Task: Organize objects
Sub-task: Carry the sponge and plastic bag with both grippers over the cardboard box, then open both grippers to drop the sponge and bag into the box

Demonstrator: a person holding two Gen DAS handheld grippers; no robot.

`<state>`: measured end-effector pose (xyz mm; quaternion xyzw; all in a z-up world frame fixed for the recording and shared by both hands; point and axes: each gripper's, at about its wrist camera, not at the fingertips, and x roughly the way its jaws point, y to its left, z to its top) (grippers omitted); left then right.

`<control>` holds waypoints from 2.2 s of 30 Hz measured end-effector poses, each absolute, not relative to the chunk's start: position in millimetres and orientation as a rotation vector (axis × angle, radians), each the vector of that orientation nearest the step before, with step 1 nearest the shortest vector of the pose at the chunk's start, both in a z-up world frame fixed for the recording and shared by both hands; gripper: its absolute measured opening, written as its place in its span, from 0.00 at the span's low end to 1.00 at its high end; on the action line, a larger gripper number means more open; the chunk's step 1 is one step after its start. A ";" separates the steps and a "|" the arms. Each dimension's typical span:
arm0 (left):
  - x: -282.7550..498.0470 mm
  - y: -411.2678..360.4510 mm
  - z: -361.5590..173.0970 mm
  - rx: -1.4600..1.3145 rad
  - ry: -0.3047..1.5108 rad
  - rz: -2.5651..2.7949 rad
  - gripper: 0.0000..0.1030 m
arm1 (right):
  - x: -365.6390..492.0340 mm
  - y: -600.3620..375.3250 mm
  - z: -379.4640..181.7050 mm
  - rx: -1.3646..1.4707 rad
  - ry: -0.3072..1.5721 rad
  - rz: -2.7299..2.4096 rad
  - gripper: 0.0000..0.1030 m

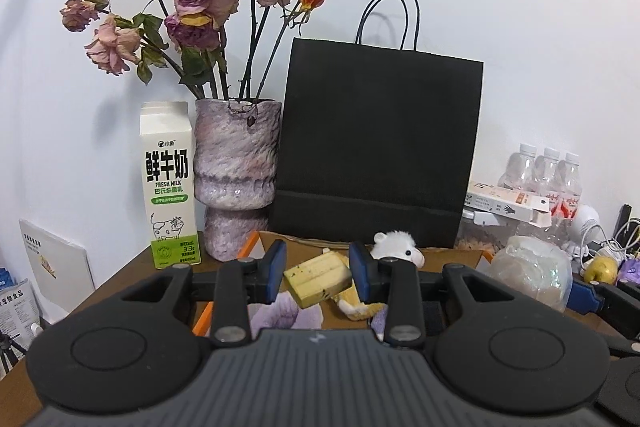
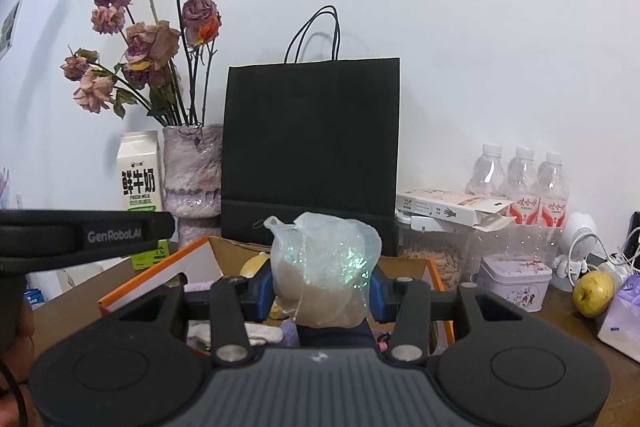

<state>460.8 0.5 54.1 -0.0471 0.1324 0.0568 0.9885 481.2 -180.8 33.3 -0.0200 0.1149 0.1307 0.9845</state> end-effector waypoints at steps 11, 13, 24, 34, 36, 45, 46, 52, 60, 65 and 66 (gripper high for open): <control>494.0 4.9 51.7 -0.086 0.267 0.123 0.34 | 514.1 -176.9 29.5 -0.052 0.245 0.256 0.42; 498.5 5.2 50.6 -0.083 0.269 0.123 0.34 | 518.8 -176.7 28.8 -0.053 0.248 0.254 0.42; 524.9 6.8 42.0 -0.068 0.296 0.132 0.34 | 547.6 -174.1 22.9 -0.070 0.283 0.234 0.42; 547.6 6.6 31.7 -0.053 0.334 0.136 0.35 | 572.8 -174.1 14.0 -0.078 0.325 0.212 0.42; 549.0 7.1 30.1 -0.050 0.339 0.138 0.35 | 576.7 -173.8 12.3 -0.080 0.333 0.211 0.42; 550.6 7.5 25.3 -0.021 0.340 0.178 0.95 | 582.5 -177.6 7.2 -0.061 0.359 0.205 0.70; 550.2 7.9 25.7 -0.021 0.331 0.191 1.00 | 581.9 -178.2 7.1 -0.061 0.353 0.189 0.84; 552.3 10.3 23.5 -0.030 0.337 0.194 1.00 | 581.8 -179.9 7.0 -0.051 0.347 0.183 1.00; 551.3 8.7 23.4 -0.025 0.338 0.194 1.00 | 581.2 -179.2 7.5 -0.057 0.353 0.183 1.00; 551.0 8.9 24.0 -0.028 0.339 0.190 1.00 | 580.0 -179.4 7.6 -0.060 0.355 0.181 1.00; 550.3 9.3 24.2 -0.029 0.339 0.190 1.00 | 579.6 -179.4 7.7 -0.060 0.356 0.180 1.00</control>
